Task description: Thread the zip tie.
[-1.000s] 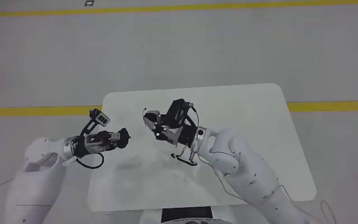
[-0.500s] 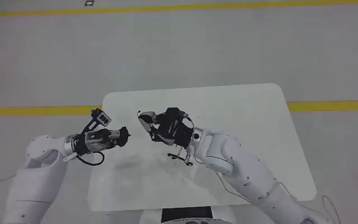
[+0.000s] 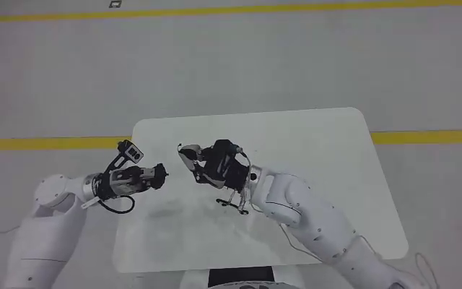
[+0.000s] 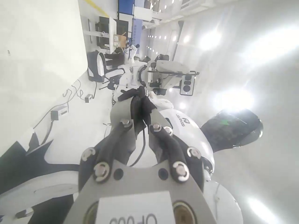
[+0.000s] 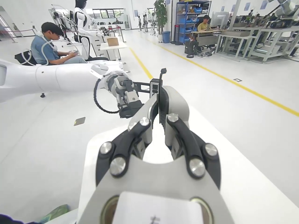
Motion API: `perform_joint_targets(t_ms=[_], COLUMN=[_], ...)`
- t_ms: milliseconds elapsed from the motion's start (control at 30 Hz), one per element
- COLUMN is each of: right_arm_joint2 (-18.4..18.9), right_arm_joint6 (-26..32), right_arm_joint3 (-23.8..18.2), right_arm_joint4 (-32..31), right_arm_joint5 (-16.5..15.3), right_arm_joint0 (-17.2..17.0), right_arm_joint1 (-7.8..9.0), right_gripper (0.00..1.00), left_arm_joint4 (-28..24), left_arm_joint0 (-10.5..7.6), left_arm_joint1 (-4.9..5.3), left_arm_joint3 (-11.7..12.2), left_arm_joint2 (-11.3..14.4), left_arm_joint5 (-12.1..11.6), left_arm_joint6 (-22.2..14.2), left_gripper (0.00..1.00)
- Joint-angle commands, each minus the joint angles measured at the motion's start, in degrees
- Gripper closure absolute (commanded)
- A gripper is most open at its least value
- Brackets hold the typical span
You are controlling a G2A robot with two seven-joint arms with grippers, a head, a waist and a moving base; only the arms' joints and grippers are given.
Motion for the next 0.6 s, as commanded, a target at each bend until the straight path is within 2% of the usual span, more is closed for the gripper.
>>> perform_joint_targets(t_ms=[0,267,567], right_arm_joint2=[-0.4,-2.9,-5.4], right_arm_joint6=[-0.4,-4.4,-5.0], right_arm_joint3=[0.4,2.6,5.0], right_arm_joint4=[-0.3,0.4,2.5], right_arm_joint5=[0.0,0.0,0.0], right_arm_joint0=[0.1,2.1,4.8], right_arm_joint1=[-0.03,-0.18,-0.24], right_gripper=[1.00,1.00,1.00], left_arm_joint4=[0.0,0.0,0.0], left_arm_joint0=[0.00,0.00,0.00], left_arm_joint1=[0.00,0.00,0.00], left_arm_joint3=[0.0,0.0,0.0], left_arm_joint2=[0.0,0.0,0.0], left_arm_joint5=[0.0,0.0,0.0], left_arm_joint6=[0.0,0.0,0.0], left_gripper=[1.00,1.00,1.00])
